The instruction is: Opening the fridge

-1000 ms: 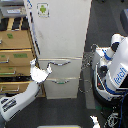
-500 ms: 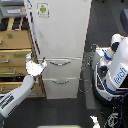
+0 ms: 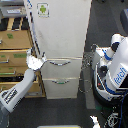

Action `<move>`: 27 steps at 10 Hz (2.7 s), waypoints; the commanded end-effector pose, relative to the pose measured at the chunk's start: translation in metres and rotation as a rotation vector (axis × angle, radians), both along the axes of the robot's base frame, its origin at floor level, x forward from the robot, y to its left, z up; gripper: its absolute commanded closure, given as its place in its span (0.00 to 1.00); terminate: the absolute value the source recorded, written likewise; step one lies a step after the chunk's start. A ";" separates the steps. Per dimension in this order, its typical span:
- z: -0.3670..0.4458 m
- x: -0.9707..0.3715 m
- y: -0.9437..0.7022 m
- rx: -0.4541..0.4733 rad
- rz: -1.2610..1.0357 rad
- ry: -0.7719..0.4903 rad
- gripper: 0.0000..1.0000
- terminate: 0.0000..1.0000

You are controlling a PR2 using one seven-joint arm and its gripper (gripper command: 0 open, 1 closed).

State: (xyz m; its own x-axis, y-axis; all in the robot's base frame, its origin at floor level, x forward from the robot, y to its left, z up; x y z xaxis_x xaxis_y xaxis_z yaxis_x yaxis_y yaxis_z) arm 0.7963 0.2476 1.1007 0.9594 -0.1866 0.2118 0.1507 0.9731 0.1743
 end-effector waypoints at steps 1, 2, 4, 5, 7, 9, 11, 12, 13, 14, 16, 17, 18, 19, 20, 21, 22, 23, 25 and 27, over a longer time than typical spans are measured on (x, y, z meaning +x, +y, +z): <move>-0.011 0.051 -0.013 -0.083 -0.053 0.024 0.00 0.00; -0.011 0.054 -0.005 -0.101 -0.021 0.033 0.00 0.00; -0.016 0.074 0.013 -0.153 0.103 0.076 0.00 0.00; -0.019 0.081 0.015 -0.150 0.136 0.085 0.00 0.00; -0.020 0.097 0.013 -0.155 0.185 0.086 0.00 0.00; -0.013 0.107 0.006 -0.160 0.178 0.069 0.00 0.00; -0.015 0.113 0.010 -0.161 0.176 0.064 0.00 0.00; -0.014 0.115 0.015 -0.169 0.174 0.053 0.00 0.00; -0.015 0.114 0.017 -0.176 0.170 0.054 0.00 0.00; -0.017 0.110 0.029 -0.169 0.177 0.045 0.00 0.00; -0.016 0.110 0.052 -0.143 0.195 0.037 0.00 0.00; -0.015 0.112 0.060 -0.134 0.196 0.035 0.00 0.00; -0.018 0.118 0.065 -0.134 0.186 0.037 0.00 0.00; -0.020 0.121 0.064 -0.136 0.183 0.039 0.00 0.00; -0.025 0.128 0.060 -0.151 0.173 0.049 0.00 0.00; -0.030 0.137 0.058 -0.180 0.170 0.060 0.00 0.00; -0.036 0.151 0.050 -0.263 0.137 0.086 0.00 0.00; -0.041 0.151 0.040 -0.262 0.105 0.108 1.00 0.00; -0.043 0.147 0.032 -0.268 0.080 0.111 1.00 0.00; -0.042 0.142 0.045 -0.269 0.091 0.112 1.00 0.00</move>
